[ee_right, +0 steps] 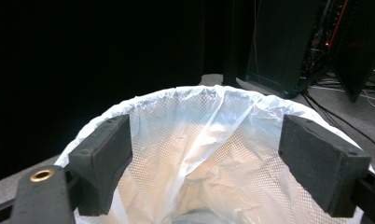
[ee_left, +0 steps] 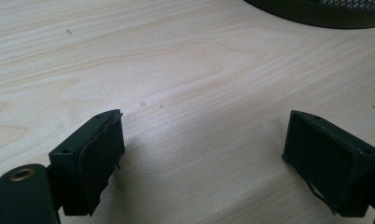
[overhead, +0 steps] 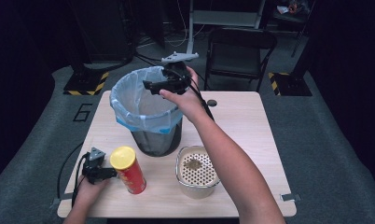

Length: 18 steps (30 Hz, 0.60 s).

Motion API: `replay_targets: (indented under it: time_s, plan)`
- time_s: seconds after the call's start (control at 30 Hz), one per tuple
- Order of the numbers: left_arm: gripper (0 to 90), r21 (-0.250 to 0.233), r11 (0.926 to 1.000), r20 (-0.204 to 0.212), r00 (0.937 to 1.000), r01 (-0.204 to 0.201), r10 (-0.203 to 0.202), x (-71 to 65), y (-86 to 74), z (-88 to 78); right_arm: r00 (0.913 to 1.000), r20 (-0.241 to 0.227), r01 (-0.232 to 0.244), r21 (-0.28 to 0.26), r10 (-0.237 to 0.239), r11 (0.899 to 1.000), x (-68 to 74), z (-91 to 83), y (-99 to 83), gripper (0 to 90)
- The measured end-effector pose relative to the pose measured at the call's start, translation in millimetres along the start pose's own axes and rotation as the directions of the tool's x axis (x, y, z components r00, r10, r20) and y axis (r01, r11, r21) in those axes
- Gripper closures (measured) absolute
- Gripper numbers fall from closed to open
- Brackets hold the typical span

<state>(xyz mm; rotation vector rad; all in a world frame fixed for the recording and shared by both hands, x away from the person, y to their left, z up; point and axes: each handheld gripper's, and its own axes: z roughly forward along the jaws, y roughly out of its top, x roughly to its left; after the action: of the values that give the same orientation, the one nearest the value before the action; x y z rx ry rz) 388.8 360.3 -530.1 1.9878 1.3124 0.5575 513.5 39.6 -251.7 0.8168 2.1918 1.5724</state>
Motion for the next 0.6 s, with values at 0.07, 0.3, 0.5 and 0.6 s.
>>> replay_targets:
  time_s: [0.07,0.3,0.5,0.6]
  plan:
    - [11.7,0.001,1.0000,-0.001,1.0000,-0.002,0.002,0.1,0.0,-0.1,0.9999,0.000,-0.013,-0.004,0.013,1.000,-1.6,-3.5,-0.2,17.1]
    - [12.1,-0.008,0.9999,-0.009,0.9999,0.012,-0.012,-1.0,-1.1,-0.6,0.9999,-0.013,0.006,-0.039,-0.007,0.999,-2.2,-22.8,-3.7,17.4]
    - [14.8,0.032,0.9987,-0.005,0.9992,0.039,-0.039,2.4,0.1,-6.7,0.9986,-0.042,0.028,-0.061,-0.031,0.998,4.6,-47.1,-15.1,24.3]
    - [14.8,0.011,0.9983,-0.018,0.9982,0.058,-0.058,2.7,0.2,-8.6,0.9958,-0.069,0.053,-0.094,-0.060,0.994,5.7,-59.9,-21.5,26.7]
